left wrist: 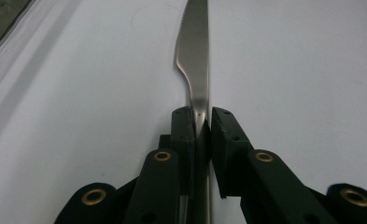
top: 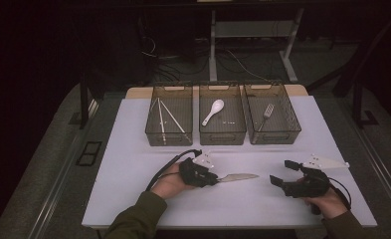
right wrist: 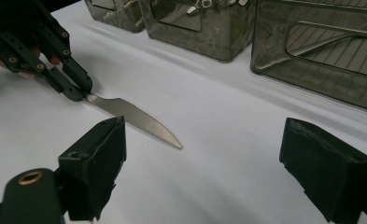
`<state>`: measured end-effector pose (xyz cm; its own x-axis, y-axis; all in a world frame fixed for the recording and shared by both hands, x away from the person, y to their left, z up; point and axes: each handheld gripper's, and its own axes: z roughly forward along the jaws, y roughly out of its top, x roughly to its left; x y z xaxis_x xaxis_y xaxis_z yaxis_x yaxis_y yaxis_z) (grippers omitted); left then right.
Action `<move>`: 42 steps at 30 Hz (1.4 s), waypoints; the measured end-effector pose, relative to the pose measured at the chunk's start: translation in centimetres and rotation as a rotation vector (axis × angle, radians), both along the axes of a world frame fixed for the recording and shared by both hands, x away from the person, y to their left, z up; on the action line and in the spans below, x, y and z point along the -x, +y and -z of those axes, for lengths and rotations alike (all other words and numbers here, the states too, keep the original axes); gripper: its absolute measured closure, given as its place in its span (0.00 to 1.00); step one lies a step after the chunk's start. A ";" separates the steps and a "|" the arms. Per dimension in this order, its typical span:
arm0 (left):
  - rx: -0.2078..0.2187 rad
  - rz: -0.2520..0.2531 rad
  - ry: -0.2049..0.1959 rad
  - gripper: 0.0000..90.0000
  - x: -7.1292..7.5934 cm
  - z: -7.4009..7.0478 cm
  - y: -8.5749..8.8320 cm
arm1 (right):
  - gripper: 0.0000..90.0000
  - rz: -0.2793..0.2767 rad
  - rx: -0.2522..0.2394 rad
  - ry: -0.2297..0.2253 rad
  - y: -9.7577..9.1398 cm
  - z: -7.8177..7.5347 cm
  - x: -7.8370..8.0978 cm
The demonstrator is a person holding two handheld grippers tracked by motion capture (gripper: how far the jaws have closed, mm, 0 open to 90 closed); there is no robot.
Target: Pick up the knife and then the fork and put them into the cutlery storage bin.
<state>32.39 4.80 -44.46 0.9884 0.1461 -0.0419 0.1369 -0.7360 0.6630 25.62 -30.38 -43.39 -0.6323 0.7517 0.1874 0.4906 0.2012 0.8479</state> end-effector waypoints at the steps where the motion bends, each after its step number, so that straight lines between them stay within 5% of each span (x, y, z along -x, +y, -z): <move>1: 0.000 -0.010 0.003 0.88 0.0 0.0 0.0 | 0.16 0.001 -0.002 0.001 0.0 0.0 0.0; 11: 0.014 -0.056 -0.007 0.88 0.8 -0.3 0.0 | 0.16 -0.001 0.002 0.026 0.3 0.0 0.0; 23: 0.181 -0.129 -0.025 0.88 1.5 -3.3 1.5 | 0.15 -0.032 -0.013 0.022 0.8 -1.3 0.2; 27: 0.215 -0.144 -0.051 0.88 1.9 -4.1 1.1 | 0.17 -0.079 -0.085 0.025 2.3 -2.6 0.3; 42: 0.252 -0.283 -0.146 0.88 2.9 -5.4 -1.4 | 0.67 -0.169 -0.275 0.030 9.4 -4.8 -2.6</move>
